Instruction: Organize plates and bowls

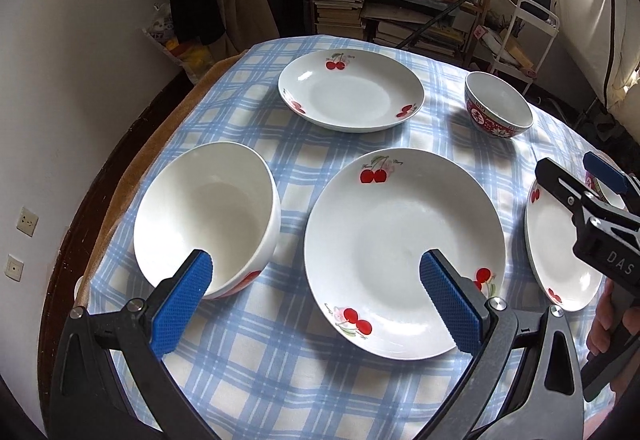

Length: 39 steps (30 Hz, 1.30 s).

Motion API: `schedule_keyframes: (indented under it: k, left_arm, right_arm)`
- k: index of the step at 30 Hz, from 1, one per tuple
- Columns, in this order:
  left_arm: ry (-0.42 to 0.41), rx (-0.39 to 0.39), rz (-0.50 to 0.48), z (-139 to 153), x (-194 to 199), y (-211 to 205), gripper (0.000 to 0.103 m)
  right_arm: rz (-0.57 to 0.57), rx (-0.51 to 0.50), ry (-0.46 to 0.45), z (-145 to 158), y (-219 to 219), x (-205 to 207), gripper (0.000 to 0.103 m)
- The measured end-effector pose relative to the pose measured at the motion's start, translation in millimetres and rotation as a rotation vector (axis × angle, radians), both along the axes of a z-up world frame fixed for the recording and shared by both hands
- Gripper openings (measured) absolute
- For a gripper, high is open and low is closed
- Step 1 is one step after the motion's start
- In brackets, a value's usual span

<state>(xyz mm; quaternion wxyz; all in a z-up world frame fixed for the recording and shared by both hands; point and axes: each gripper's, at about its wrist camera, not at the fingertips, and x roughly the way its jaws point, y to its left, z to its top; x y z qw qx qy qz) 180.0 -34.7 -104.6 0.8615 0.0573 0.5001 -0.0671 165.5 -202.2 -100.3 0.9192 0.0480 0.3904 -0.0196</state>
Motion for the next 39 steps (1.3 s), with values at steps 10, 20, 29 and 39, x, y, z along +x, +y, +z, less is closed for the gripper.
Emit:
schedule_keyframes:
  k: [10, 20, 29, 39]
  left_arm:
    - [0.099, -0.030, 0.019, -18, 6, 5, 0.102]
    - [0.165, -0.072, 0.031, -28, 10, 9, 0.087]
    - [0.239, -0.097, 0.055, -54, 22, 13, 0.067]
    - [0.296, -0.134, 0.085, -77, 34, 19, 0.027]
  right_arm:
    - [0.015, -0.006, 0.055, -15, 2, 15, 0.103]
    - [0.089, -0.020, 0.187, -33, 16, 32, 0.085]
    - [0.138, 0.006, 0.290, -54, 24, 37, 0.047]
    - [0.104, 0.107, 0.339, -66, 11, 43, 0.024]
